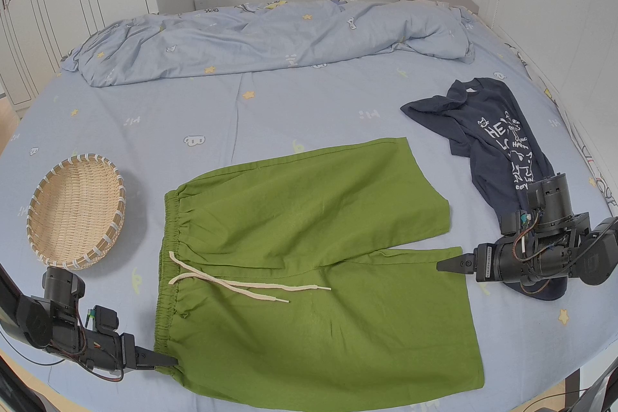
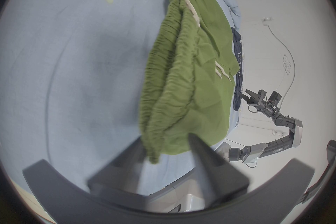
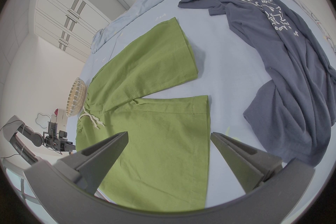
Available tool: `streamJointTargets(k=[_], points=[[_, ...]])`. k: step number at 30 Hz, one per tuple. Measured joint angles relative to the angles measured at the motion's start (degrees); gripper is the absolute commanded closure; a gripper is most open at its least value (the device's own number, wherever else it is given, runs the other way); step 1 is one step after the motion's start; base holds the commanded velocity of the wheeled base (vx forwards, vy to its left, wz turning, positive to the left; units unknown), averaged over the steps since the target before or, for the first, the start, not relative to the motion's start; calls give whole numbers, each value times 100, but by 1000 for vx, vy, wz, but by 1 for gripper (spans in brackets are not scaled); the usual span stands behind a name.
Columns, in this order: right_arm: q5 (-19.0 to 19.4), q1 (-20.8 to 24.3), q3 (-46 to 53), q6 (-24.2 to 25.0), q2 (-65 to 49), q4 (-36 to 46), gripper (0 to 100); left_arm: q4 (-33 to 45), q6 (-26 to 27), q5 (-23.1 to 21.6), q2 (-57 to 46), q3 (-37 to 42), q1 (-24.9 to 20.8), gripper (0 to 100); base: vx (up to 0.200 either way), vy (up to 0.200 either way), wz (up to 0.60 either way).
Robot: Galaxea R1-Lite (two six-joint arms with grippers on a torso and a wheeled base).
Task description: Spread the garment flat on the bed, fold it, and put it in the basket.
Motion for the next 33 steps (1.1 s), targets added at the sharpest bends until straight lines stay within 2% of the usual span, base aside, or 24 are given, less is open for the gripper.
streamJointTargets(k=[13,19,26,30,33], points=[[22,4,199,-26,-28,9,0,9,169,110,-428,396,405,100,0,0,0],[577,-116,675,-96,-100,261,0,22,549,115,-592,468,819,100,0,0,0],[1102,-411,1428,-507,-177,433,0,11,595,115,-541,435,1018,100,0,0,0],[1508,-472,1734,-584,-194,436,0,6,600,115,-502,400,1086,100,0,0,0],[1623,-471,1926,-608,-194,444,0,4,602,115,-474,350,1174,100,0,0,0]])
